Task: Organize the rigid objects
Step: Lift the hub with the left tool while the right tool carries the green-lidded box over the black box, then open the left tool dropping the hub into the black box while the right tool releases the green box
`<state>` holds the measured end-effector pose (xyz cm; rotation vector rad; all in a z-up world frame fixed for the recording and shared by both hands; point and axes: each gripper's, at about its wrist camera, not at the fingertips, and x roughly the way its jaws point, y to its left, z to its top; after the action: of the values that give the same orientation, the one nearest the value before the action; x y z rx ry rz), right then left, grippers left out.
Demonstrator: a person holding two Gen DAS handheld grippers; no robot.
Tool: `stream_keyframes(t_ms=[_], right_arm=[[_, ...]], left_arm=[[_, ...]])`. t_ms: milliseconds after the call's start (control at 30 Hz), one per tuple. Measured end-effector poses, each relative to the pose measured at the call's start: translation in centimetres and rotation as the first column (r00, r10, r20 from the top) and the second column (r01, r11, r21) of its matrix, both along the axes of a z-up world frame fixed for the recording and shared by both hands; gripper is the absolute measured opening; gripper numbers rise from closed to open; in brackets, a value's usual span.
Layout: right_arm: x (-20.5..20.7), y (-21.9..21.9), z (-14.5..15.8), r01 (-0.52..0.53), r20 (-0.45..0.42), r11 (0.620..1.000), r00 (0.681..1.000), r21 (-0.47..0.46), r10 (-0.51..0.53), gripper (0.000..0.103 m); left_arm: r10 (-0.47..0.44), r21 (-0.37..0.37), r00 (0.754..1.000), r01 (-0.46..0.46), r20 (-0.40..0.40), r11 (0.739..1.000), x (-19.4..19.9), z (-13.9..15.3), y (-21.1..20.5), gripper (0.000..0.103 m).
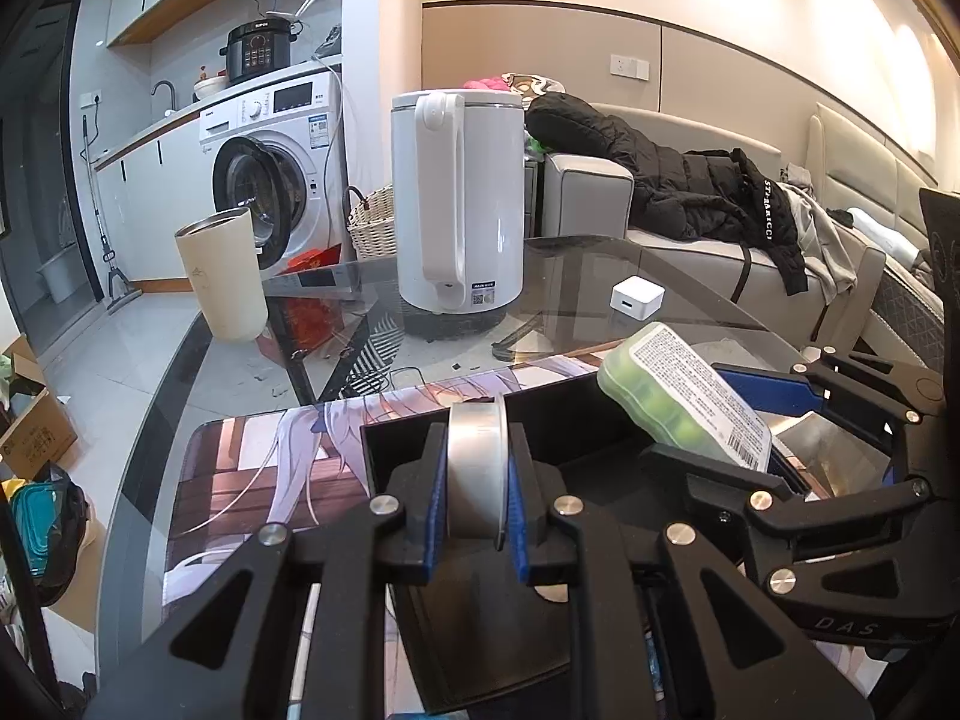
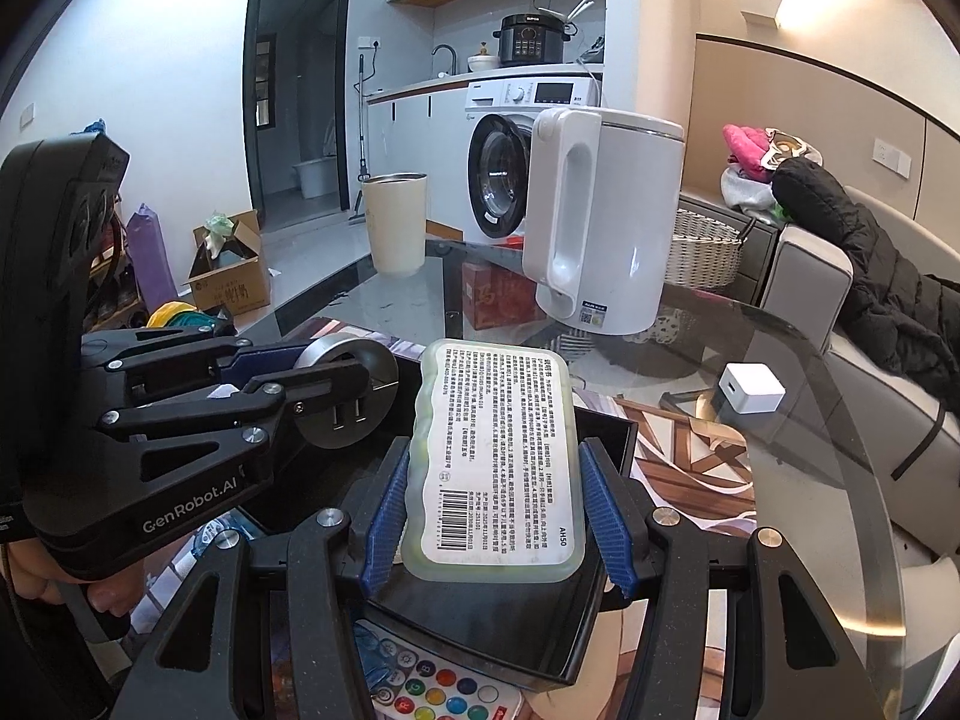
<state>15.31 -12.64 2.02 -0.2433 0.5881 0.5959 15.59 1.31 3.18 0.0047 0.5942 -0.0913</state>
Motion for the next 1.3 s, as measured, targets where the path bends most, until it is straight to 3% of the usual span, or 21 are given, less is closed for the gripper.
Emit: stream_keyframes(t_ms=[567,633,700,767,800,933,1000,1067,1133,1300], right_arm=[[0.7,0.4,-0.7,0.006,-0.007,1.000,1.000,-0.014,-0.006,0.056],[0.4,0.2,-0.5,0.005,0.000,1.000,1.000,-0.009,-0.005,0.057],[0.1,-0.2,-0.3,0.015,0.017,1.000,1.000,-0.004,-0.015,0.065],[-0.4,-0.6,0.0,0.017,0.027,1.000,0.999,0.009,-0.017,0.074],[-0.6,-0.9,0.1,0.019,0.032,1.000,0.999,0.014,-0.019,0.079],[-1.5,-2.1,0.4,0.044,0.050,0.999,0.998,0.029,-0.045,0.092],[-1.8,-2.8,0.5,0.062,0.050,0.997,0.997,0.034,-0.064,0.097],[-2.0,-3.5,0.7,0.090,0.054,0.995,0.994,0.040,-0.092,0.102],[-2.3,-4.1,0.8,0.105,0.055,0.993,0.993,0.045,-0.108,0.102],[-3.2,-5.6,0.8,0.129,0.032,0.990,0.991,0.056,-0.131,0.102]], left_arm=[[0.045,0.015,0.999,-0.045,-0.020,0.999,0.3,-0.9,-0.2,0.015],[0.049,0.015,0.998,-0.049,-0.025,0.999,0.1,-0.9,-0.2,0.015],[0.053,0.022,0.998,-0.053,-0.027,0.998,-0.1,-0.9,-0.3,0.016],[0.055,0.018,0.998,-0.054,-0.037,0.998,-0.2,-0.7,-0.2,0.026],[0.060,0.015,0.997,-0.060,-0.043,0.998,-0.4,-0.7,-0.1,0.043],[0.057,-0.015,0.998,-0.058,-0.036,0.998,-1.3,-0.3,-0.2,0.059],[0.088,0.012,0.996,-0.088,-0.026,0.996,-2.0,0.0,-0.4,0.086],[0.133,0.025,0.991,-0.133,0.014,0.991,-2.9,0.4,-0.3,0.103],[0.163,0.028,0.985,-0.164,0.055,0.986,-4.1,0.9,-0.1,0.103],[0.218,0.060,0.975,-0.220,0.035,0.974,-5.2,0.6,0.7,0.103]])
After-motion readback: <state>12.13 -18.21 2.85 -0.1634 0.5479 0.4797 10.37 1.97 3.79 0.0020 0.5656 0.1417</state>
